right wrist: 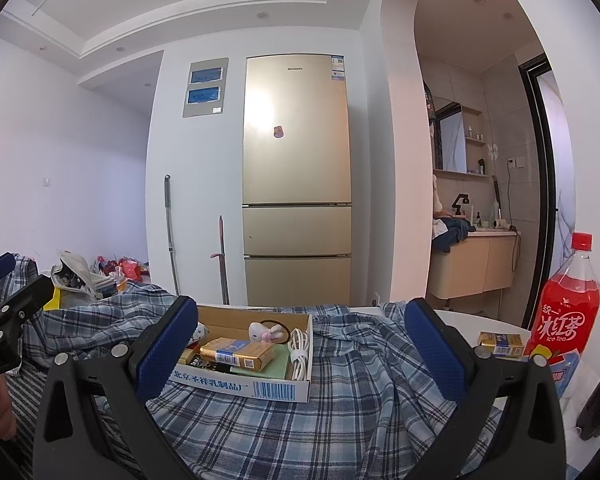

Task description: Organize soft objects

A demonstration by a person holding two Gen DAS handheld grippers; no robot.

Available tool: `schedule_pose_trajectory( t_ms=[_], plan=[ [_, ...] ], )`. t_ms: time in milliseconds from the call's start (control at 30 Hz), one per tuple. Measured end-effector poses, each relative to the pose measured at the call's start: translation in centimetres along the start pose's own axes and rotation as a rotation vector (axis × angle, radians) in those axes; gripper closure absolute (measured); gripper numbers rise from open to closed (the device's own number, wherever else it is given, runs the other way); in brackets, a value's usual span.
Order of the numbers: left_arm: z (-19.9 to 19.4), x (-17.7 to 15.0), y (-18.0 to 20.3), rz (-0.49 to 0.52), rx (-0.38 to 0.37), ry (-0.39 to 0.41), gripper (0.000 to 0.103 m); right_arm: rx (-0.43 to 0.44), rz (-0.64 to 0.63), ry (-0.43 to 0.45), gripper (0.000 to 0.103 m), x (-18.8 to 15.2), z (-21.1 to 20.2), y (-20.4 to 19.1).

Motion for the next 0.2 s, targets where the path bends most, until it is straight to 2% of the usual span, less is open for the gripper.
schedule_pose_trajectory(
  t_ms=[200],
  plan=[
    [0.0,-0.01,0.0,0.0,0.0,-0.001,0.0,0.0,0.001,0.0,0.0,0.02,-0.01,0.03]
  ],
)
Point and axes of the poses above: each gripper's, at about its wrist camera, not at the fingertips, and z roughly the way its jaws point, y to its right, x to its top, the point moved 6 cm from there along z, roughly the way its jaws point, and after that the axes turned 5 degrees about z, right-handed, at the moved point
